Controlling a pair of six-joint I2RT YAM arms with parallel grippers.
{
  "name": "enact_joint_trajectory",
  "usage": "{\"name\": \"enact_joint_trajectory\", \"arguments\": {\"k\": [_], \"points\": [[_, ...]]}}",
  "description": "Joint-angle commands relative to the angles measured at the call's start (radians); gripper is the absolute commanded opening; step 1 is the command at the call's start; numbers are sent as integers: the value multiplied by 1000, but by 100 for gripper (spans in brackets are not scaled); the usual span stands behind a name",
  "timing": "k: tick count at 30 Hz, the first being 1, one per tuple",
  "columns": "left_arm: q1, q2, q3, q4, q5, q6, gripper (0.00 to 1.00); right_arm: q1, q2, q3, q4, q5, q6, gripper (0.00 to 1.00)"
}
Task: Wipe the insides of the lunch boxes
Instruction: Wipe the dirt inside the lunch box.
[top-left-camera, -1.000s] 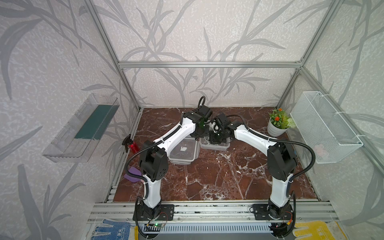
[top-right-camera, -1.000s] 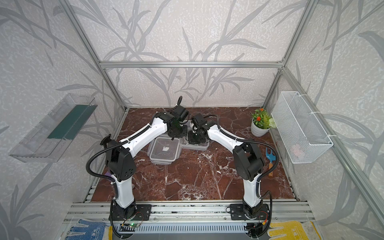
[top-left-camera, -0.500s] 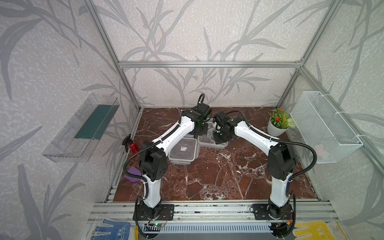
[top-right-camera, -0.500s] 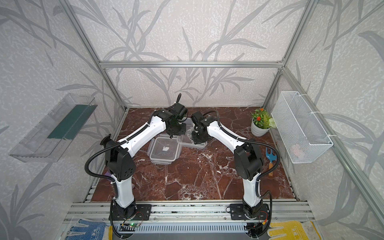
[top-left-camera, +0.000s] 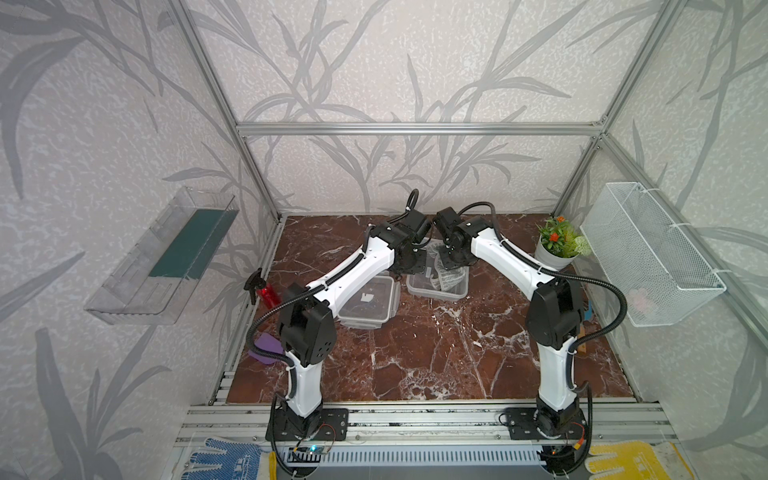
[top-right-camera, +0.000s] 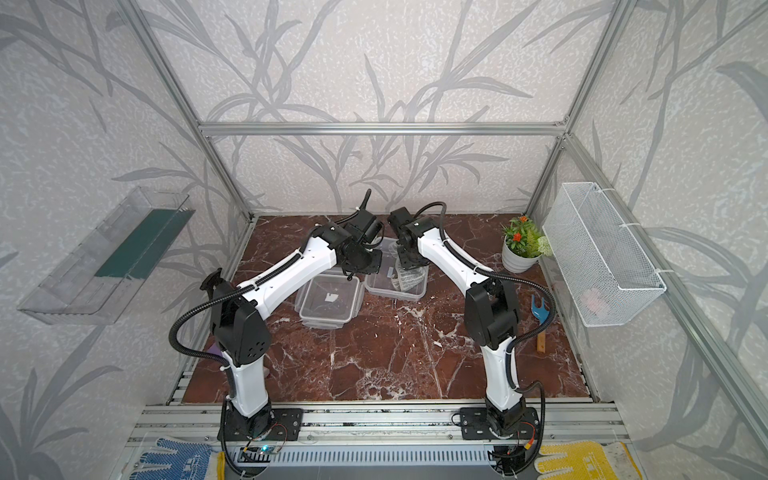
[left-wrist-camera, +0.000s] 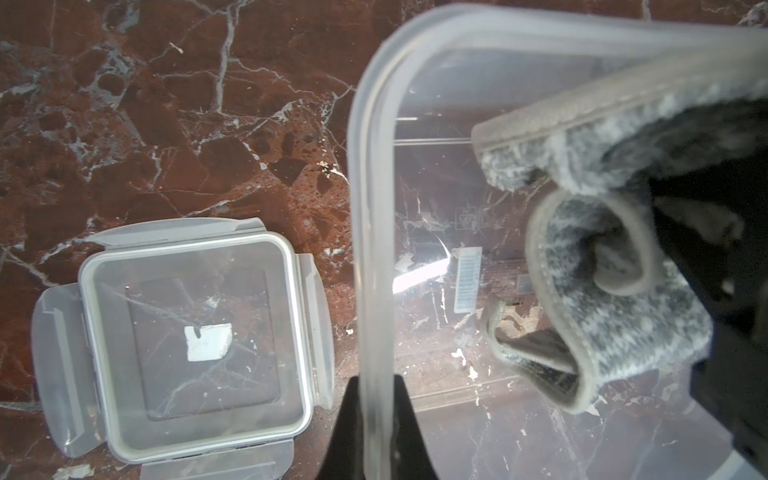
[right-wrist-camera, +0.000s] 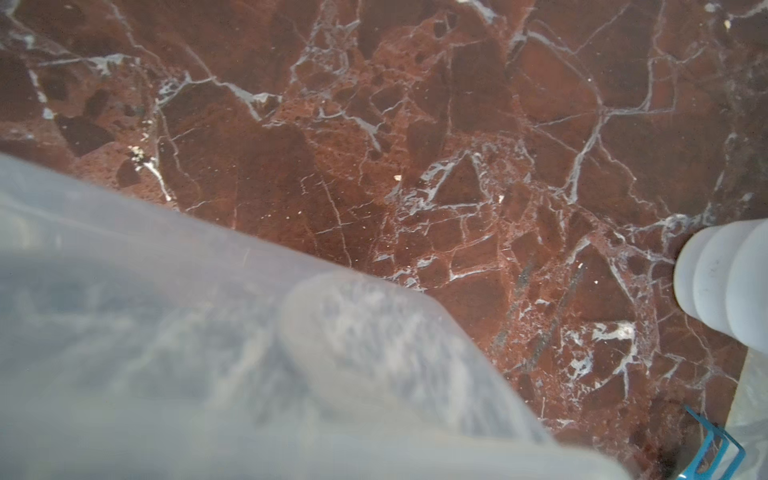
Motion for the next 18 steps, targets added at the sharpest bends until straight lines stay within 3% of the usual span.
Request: {"name": "enact_joint_trajectory", "arguments": {"k": [1,5,11,18], "points": [[-7,-75,-29,-24,36,-13,0,-45,48,63,-41,99,39,0],[-35,-78,-52,-6,63,-25,0,-50,80,130,-19,52,70,0],[-56,-61,-48,19,117,-33,0,-42,83,153,79,-125,138,0],[-62,-50,-19,17,125,-33,0,-3,102,192,125,-205,192,0]]}}
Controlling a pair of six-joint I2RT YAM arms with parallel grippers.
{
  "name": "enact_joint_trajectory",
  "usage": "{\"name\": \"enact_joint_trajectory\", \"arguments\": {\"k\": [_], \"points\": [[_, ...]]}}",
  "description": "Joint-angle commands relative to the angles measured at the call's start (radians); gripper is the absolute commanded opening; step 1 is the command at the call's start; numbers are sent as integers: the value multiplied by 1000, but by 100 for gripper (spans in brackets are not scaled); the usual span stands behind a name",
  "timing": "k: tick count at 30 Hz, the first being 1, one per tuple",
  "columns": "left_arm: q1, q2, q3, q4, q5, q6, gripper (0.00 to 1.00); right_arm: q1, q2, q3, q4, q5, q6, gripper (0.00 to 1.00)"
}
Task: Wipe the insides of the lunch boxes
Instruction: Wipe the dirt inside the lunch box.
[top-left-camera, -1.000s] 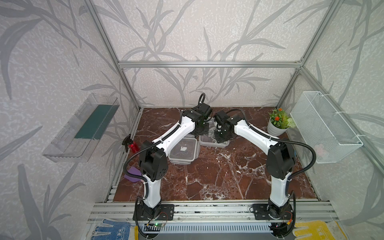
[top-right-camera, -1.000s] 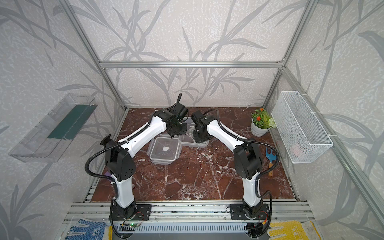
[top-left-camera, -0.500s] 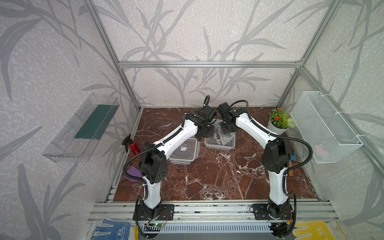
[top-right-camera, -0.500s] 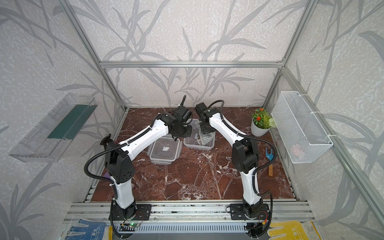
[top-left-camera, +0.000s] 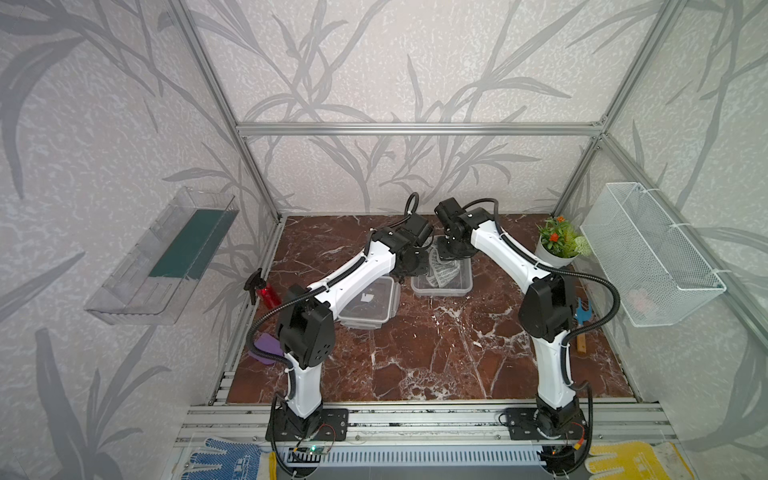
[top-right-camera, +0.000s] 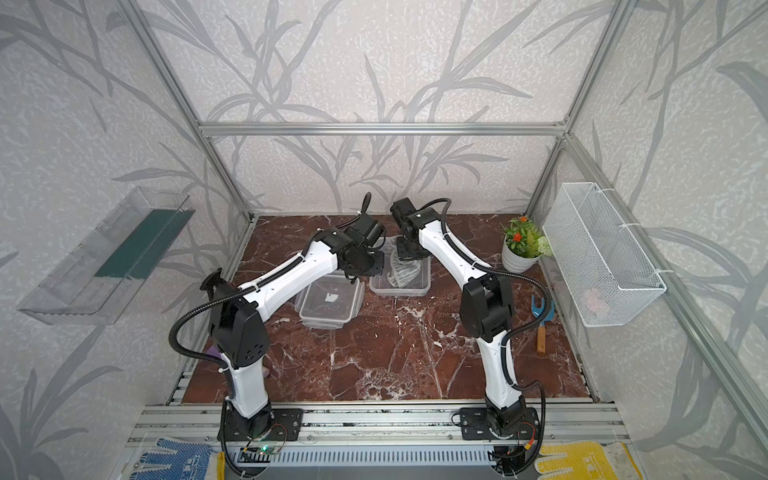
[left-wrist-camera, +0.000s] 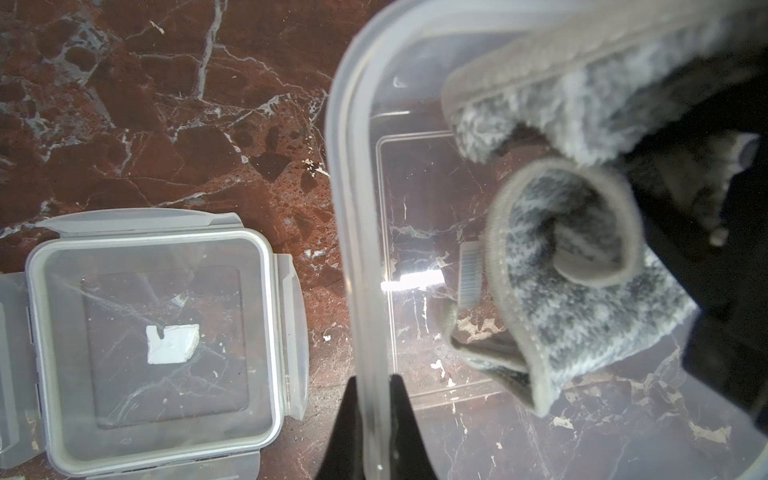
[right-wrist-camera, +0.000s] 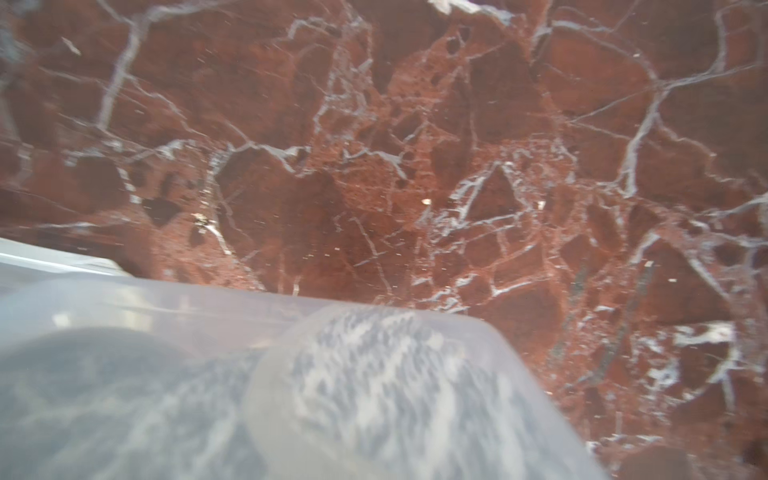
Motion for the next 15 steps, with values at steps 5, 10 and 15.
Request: {"name": "enact_joint_trajectory", "arguments": {"k": [5,10,15], "points": [[-42,-43,23,-35,117,29,0,43,51,70,162,-124,50,0],[-40,-47,38,-46,69,32,0,82,58,36,156,-194,37,0],[-27,-35,83,-68,3,38,0,99,-12,-131,204,-278,37,0]]}}
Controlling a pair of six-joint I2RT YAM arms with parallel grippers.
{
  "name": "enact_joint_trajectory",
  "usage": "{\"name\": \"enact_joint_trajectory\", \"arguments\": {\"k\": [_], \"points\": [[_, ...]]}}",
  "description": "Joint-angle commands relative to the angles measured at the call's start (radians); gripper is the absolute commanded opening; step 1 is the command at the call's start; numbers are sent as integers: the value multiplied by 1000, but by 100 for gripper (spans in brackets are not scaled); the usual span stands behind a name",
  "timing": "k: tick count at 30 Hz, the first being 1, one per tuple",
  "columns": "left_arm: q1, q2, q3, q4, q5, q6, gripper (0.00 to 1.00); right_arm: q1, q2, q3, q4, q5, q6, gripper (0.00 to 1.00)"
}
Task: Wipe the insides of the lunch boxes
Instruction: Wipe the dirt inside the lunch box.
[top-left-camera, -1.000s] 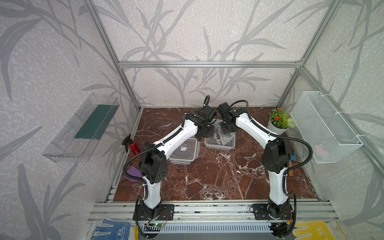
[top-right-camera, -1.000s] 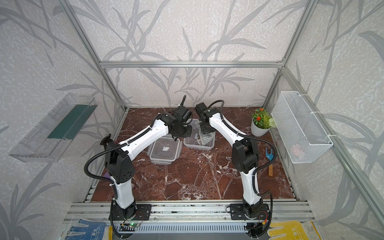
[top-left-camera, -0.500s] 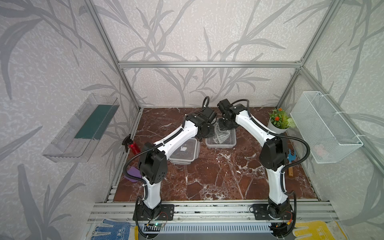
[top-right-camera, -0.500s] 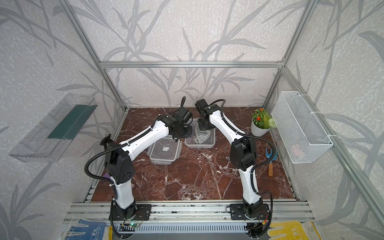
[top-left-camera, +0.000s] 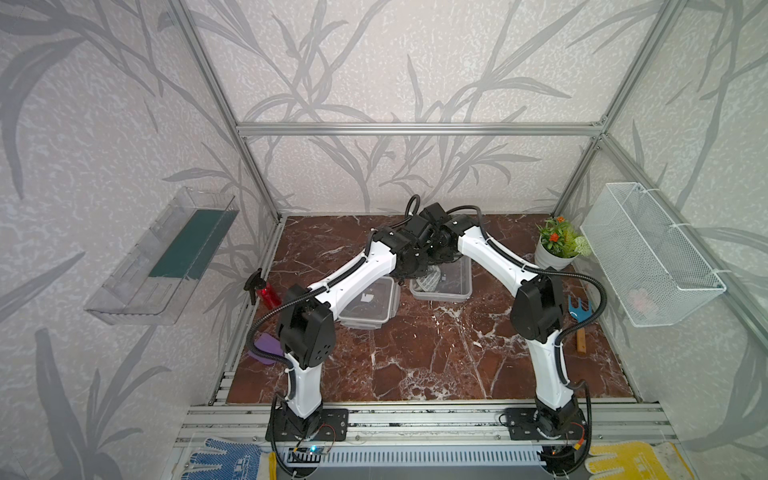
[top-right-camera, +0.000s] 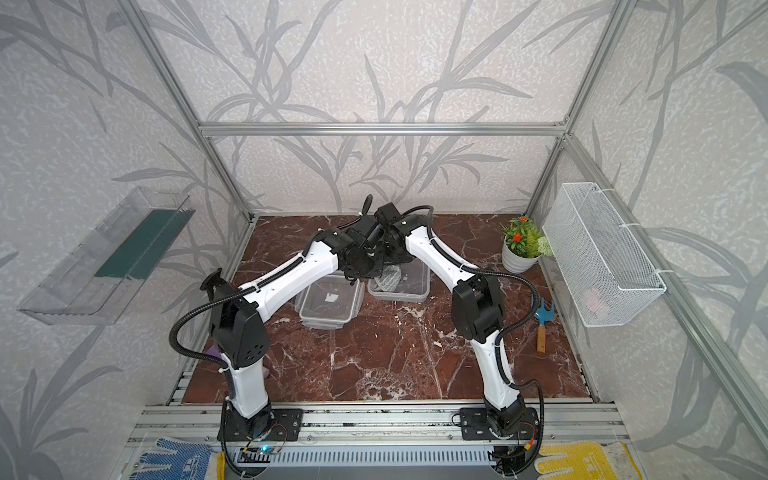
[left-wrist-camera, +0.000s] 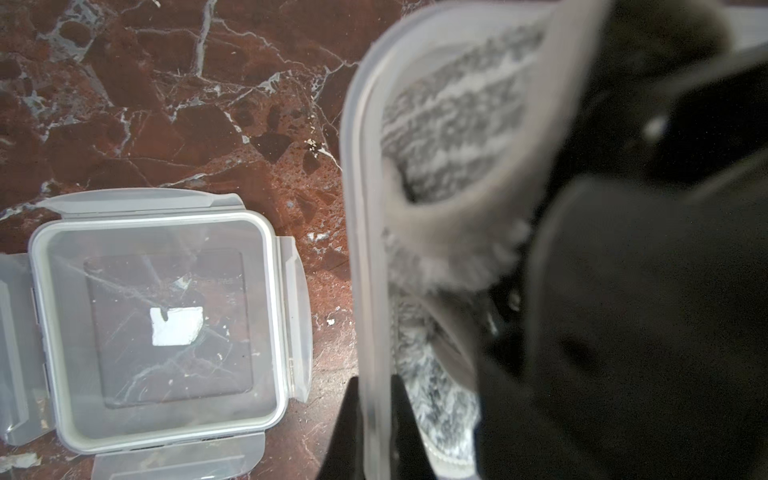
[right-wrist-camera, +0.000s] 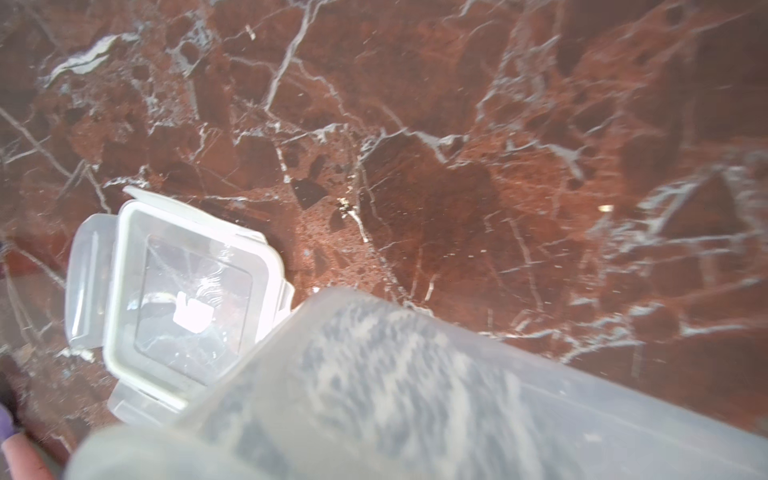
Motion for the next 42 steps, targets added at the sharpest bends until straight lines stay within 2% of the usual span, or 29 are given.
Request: {"name": "enact_joint_trajectory", "arguments": {"k": [1,6,12,20,25,29,34,42], "points": [[-16,-32,83,-8,1,28,0,15,-55,-111,70,-73,-2,0],[13,-18,128,-24,-41,31,0,17,-156,-282,89,-99,-13,0],[30,-4,156,-59,-108,42,0,17,-243,-382,20,-57,-72,0],[40,-1,140,-80,-127,44,0,3,-336,-422,-117,240,-168,0],[37,-13,108,-73,-85,41,0,-79,-366,-425,-116,334,-172,0],[28,-25,53,-52,-46,28,0,-164,-371,-391,-74,337,-159,0],[5,-7,3,-9,20,-3,0,-201,-331,-264,-15,281,-142,0],[-13,52,0,-21,-34,-36,0,-201,-249,-44,-26,192,-130,0]]}}
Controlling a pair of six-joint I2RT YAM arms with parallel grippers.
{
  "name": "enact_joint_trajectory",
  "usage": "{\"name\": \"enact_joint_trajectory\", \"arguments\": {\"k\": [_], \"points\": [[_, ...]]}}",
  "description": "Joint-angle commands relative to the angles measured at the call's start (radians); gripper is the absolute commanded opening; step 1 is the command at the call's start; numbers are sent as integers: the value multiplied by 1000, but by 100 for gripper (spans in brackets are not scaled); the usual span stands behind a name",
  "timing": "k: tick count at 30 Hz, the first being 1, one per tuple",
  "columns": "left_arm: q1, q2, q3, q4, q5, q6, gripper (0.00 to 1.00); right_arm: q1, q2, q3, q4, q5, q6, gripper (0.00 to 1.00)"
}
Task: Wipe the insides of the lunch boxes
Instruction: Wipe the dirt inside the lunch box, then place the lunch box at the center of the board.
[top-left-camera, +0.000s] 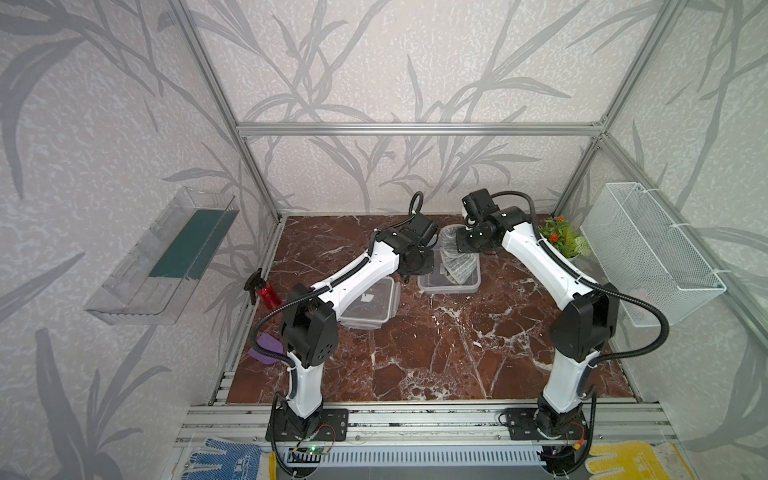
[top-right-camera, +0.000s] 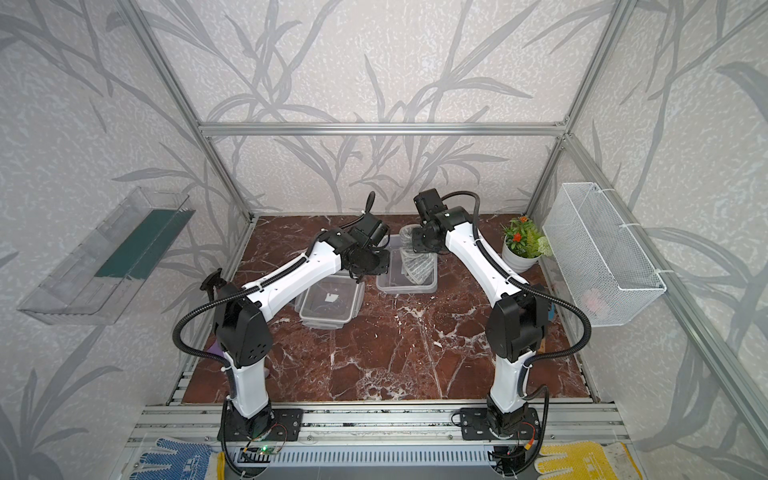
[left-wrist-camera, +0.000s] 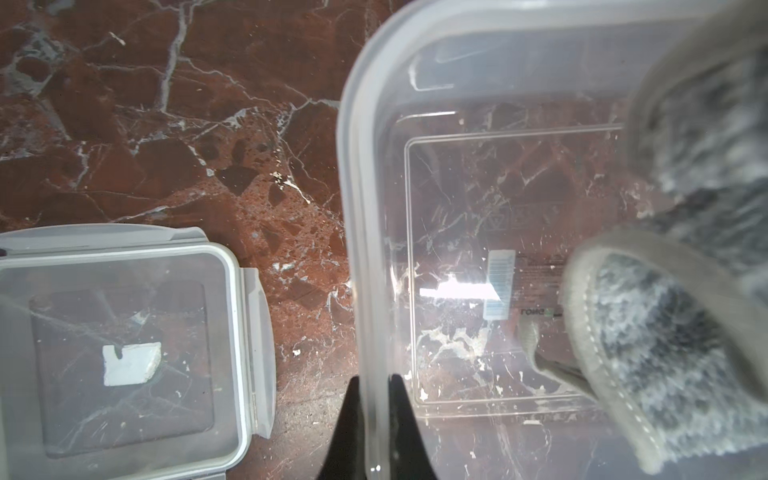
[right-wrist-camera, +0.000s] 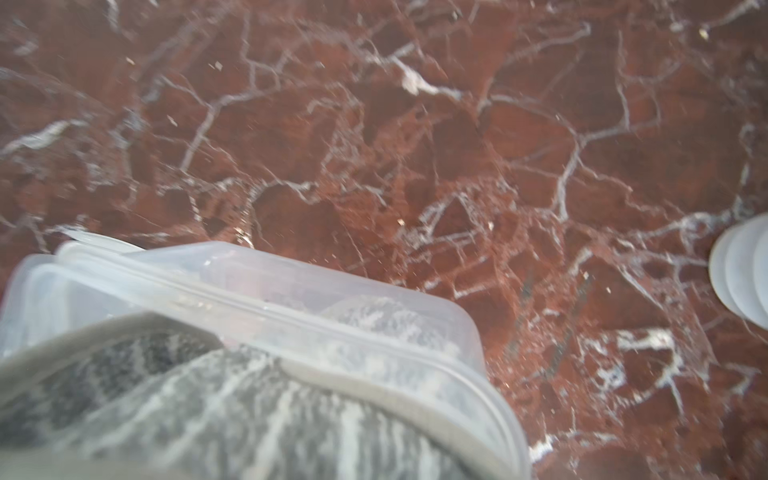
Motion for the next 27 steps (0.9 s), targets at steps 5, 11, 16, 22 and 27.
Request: {"name": "enact_joint_trajectory", "arguments": {"k": [5,11,16,22,27], "points": [[-8,89,-4,-133,-46,2,0,-37,-37,48,52,-17,16,0],[-3,142,6,-138,-65,-6,0,-78,-133,-29,107,-160,43,0],[3,162,-6,-116,-66,-29,0,-111,-196,-74,76,-126,16,0],[6,187,-42,-87,-73,-70,0,-181,-259,-195,14,-60,-39,0],[8,191,-79,-78,-98,-104,0,-241,-260,-313,-7,-113,-89,0]]}}
